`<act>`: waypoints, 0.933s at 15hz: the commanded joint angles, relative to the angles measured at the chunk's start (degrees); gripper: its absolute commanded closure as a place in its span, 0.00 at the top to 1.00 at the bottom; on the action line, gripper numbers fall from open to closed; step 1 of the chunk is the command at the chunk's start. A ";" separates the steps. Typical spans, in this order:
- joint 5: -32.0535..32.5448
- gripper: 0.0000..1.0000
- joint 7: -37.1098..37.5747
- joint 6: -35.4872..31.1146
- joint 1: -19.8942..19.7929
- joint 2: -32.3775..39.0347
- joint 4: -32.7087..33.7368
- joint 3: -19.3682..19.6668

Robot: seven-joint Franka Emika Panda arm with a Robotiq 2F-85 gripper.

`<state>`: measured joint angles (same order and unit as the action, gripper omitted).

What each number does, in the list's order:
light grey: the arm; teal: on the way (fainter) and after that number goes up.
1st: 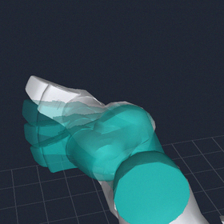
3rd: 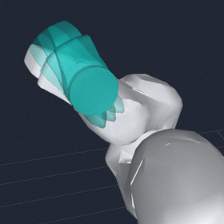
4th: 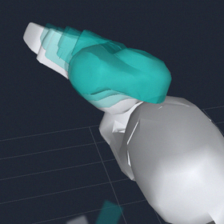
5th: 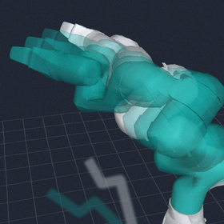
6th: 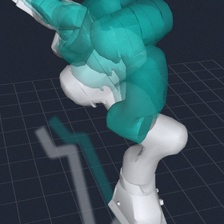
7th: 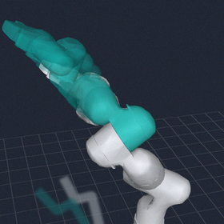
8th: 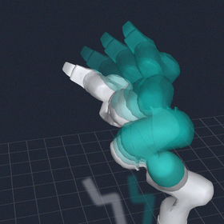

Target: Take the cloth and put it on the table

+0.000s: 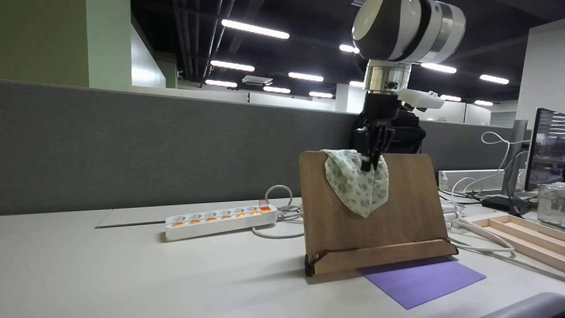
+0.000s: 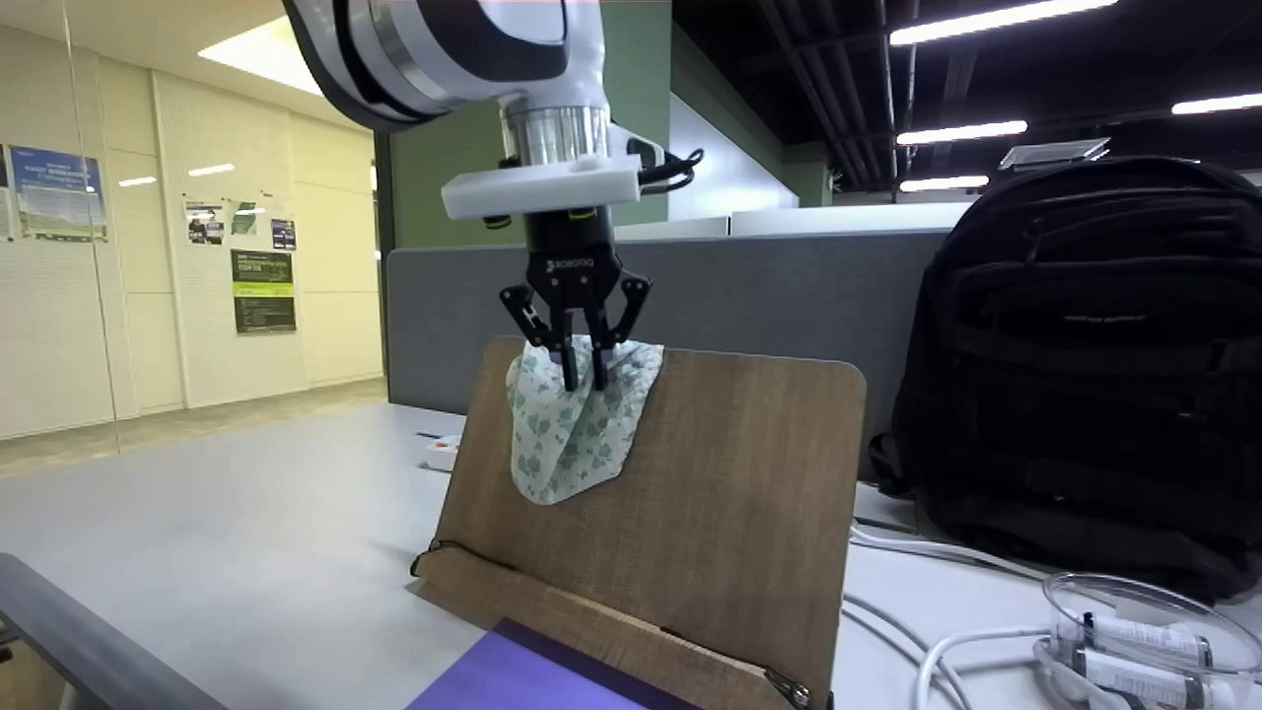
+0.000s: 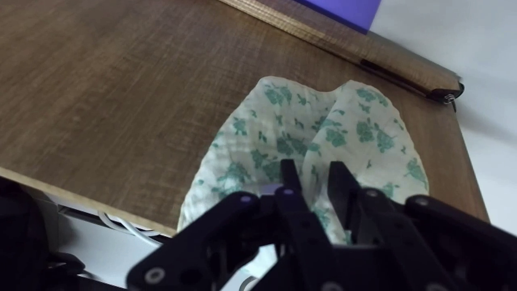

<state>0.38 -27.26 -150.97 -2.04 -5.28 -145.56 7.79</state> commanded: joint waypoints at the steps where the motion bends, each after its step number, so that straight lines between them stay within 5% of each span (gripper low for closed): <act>1: -1.78 0.01 -1.53 0.51 0.11 0.03 0.86 -0.55; 14: -6.53 0.00 -13.20 19.80 8.93 4.43 21.34 -10.47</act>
<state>-4.59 -36.71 -135.42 5.47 -4.25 -130.87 -1.02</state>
